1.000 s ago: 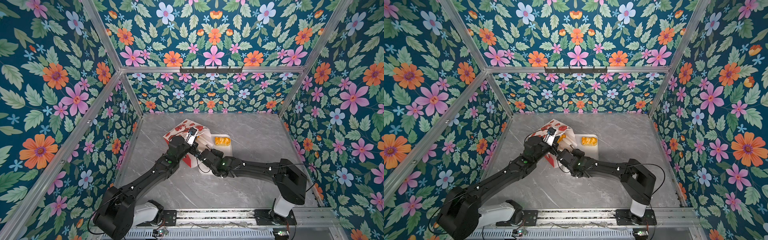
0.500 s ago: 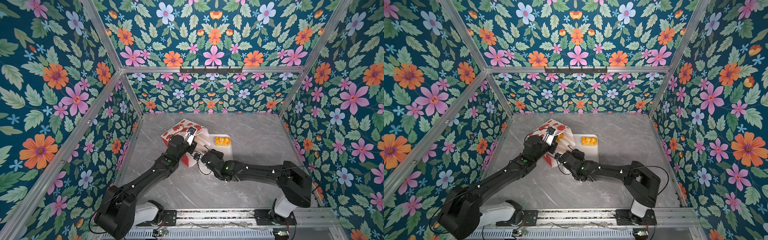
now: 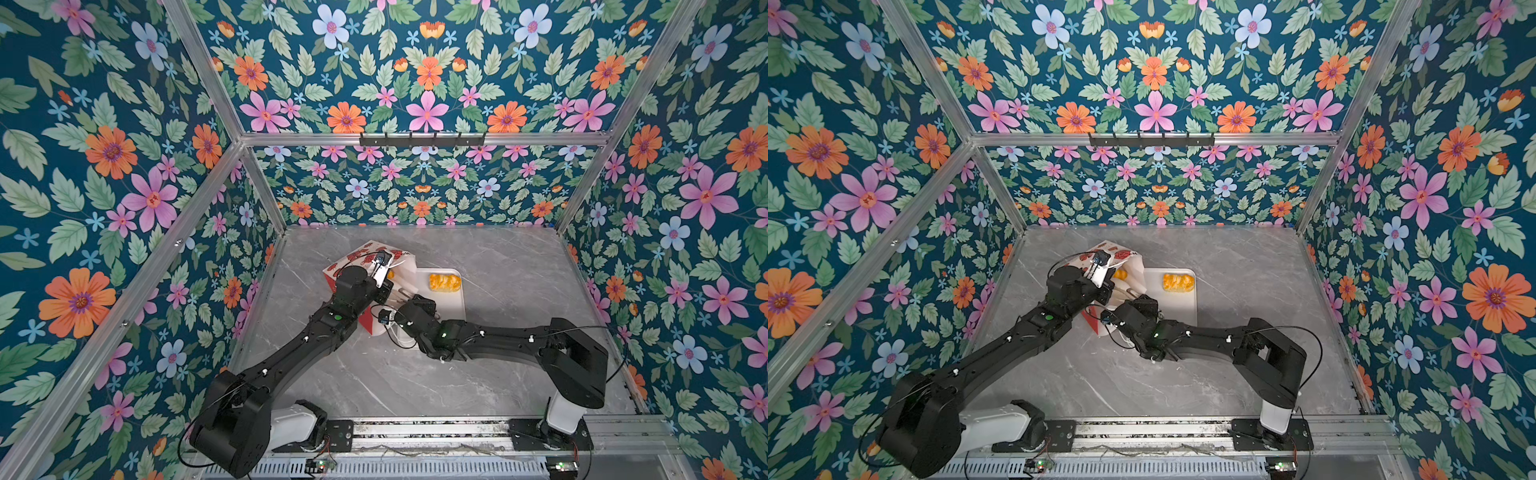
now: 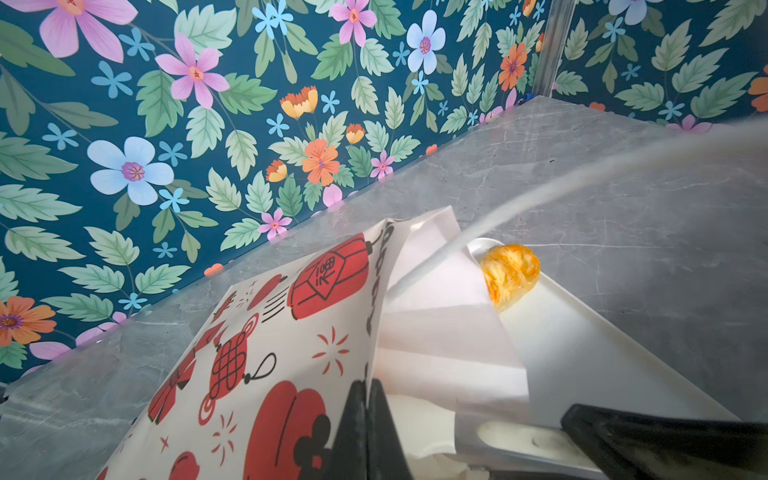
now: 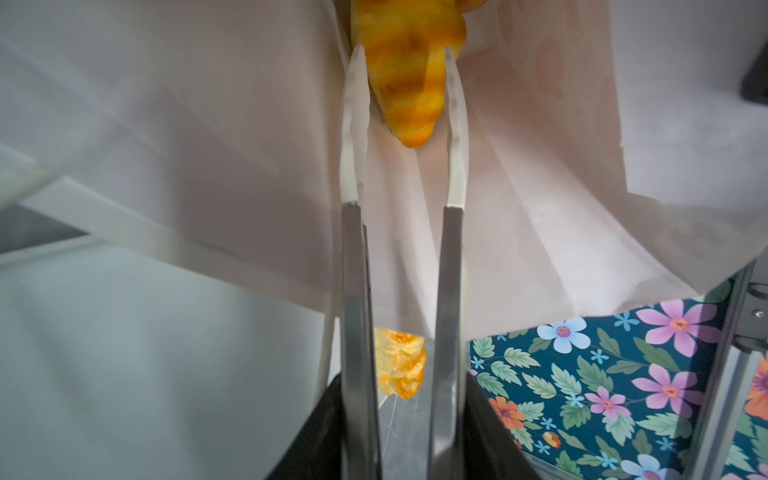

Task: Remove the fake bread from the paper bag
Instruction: 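Pinch a second yellow bread inside the bag with the tongs in the right gripper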

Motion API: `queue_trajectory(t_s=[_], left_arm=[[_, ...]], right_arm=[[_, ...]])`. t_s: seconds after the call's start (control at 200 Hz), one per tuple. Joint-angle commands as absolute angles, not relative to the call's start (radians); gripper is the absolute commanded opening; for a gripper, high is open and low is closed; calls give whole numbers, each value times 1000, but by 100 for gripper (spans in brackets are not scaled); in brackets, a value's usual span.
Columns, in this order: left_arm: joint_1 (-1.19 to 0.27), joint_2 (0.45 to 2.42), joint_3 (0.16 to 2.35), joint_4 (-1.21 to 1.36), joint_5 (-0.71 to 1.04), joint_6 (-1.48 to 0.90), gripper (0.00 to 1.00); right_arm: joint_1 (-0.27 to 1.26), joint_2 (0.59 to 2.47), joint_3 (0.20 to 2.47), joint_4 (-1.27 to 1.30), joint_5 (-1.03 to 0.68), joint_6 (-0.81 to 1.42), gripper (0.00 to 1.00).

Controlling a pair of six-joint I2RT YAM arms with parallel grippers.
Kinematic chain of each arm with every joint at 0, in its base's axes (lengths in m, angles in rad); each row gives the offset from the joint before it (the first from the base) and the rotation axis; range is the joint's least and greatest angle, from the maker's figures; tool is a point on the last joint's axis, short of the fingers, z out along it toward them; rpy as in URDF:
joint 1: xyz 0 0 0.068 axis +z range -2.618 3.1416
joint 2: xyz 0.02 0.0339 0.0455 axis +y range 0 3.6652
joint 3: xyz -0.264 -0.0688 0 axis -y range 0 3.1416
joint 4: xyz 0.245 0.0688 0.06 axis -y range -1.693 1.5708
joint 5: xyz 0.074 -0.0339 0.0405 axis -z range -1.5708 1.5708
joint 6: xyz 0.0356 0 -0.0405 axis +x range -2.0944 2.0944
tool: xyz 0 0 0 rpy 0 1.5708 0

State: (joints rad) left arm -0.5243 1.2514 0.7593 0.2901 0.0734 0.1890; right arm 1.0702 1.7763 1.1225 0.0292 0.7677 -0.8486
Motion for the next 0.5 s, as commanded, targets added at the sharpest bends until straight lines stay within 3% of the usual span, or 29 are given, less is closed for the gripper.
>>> queue_trajectory(t_s=[0.0,0.495], left_arm=[[-523,1261,770,304,94,194,0],[-524,1271,764,304,131,191,0]], right_arm=[[1071,1791,1151,72,801,-900,42],[1068,1885,1216,48,818,-946,45]])
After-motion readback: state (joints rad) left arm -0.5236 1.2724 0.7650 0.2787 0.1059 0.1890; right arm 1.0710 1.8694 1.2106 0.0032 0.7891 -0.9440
